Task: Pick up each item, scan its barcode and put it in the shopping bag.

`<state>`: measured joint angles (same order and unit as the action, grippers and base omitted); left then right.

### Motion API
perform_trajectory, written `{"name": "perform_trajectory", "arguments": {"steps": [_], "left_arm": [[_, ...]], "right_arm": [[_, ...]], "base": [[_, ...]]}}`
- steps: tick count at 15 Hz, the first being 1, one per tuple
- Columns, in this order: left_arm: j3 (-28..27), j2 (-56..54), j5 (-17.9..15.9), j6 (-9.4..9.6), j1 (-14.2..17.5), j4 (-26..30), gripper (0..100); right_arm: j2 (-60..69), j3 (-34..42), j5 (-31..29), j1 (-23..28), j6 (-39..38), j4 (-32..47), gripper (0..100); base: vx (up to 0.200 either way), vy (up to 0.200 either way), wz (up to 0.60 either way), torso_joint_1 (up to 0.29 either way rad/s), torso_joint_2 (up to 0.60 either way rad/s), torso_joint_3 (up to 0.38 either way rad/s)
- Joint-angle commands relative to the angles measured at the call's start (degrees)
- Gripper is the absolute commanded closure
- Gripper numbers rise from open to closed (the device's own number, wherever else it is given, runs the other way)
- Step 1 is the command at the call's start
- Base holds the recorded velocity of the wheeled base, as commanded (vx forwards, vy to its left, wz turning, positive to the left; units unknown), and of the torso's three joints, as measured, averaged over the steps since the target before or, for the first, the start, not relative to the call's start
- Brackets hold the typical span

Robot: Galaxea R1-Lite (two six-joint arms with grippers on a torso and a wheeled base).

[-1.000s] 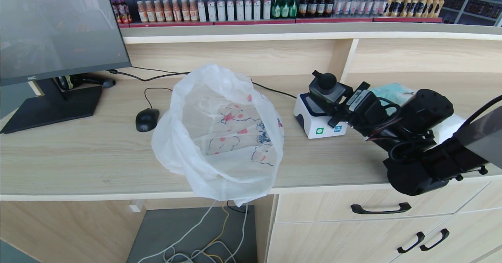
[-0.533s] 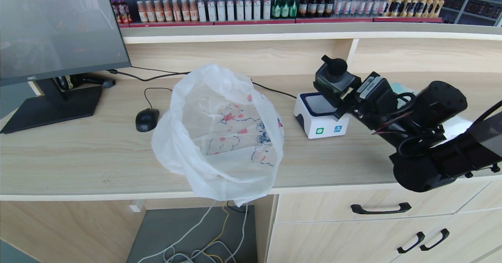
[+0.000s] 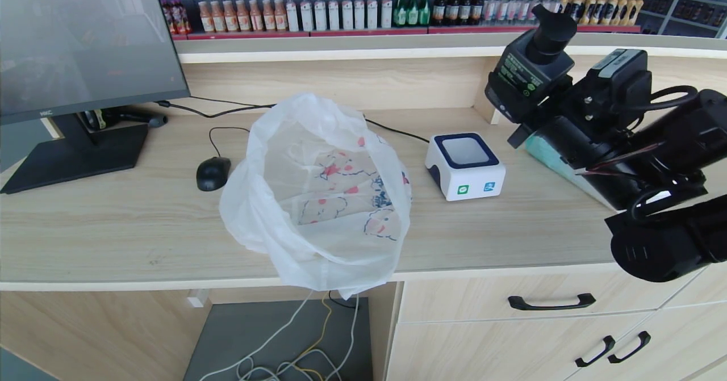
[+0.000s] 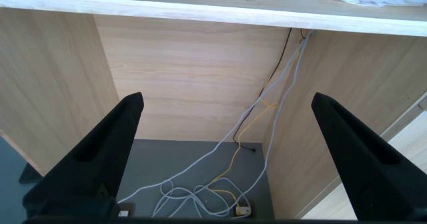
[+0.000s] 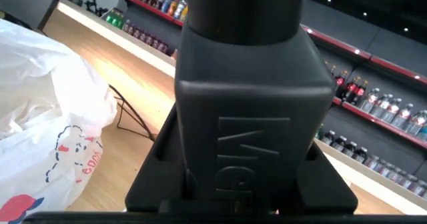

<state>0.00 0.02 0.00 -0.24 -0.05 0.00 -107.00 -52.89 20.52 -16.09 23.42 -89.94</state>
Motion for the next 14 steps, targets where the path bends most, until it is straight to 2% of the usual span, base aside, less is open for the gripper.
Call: {"name": "perform_trajectory", "arguments": {"steps": [1, 6, 10, 12, 14], "left_arm": [[0.0, -0.02, 0.0, -0.02, 0.05, 0.0, 0], [0.0, -0.02, 0.0, -0.02, 0.05, 0.0, 0], [0.0, -0.02, 0.0, 0.07, -0.04, 0.0, 0], [0.0, -0.02, 0.0, 0.16, 0.05, 0.0, 0], [0.0, -0.02, 0.0, 0.16, -0.04, 0.0, 0]], "right_arm": [[3.81, 1.57, -1.27, 0.27, -2.59, -0.06, 100], [7.33, 2.53, -1.53, 0.36, -10.06, -0.06, 100], [10.67, 12.99, -5.14, -1.13, -12.96, -0.06, 100], [12.34, 18.35, -12.78, -2.19, -15.6, -0.06, 100], [12.69, 19.67, -23.33, -7.55, -19.9, -0.06, 100]], "base": [[0.0, 0.0, 0.0, 0.0, 0.0, 0.0], [0.0, 0.0, 0.0, 0.0, 0.0, 0.0], [0.0, 0.0, 0.0, 0.0, 0.0, 0.0], [0.0, 0.0, 0.0, 0.0, 0.0, 0.0], [0.0, 0.0, 0.0, 0.0, 0.0, 0.0]]}}
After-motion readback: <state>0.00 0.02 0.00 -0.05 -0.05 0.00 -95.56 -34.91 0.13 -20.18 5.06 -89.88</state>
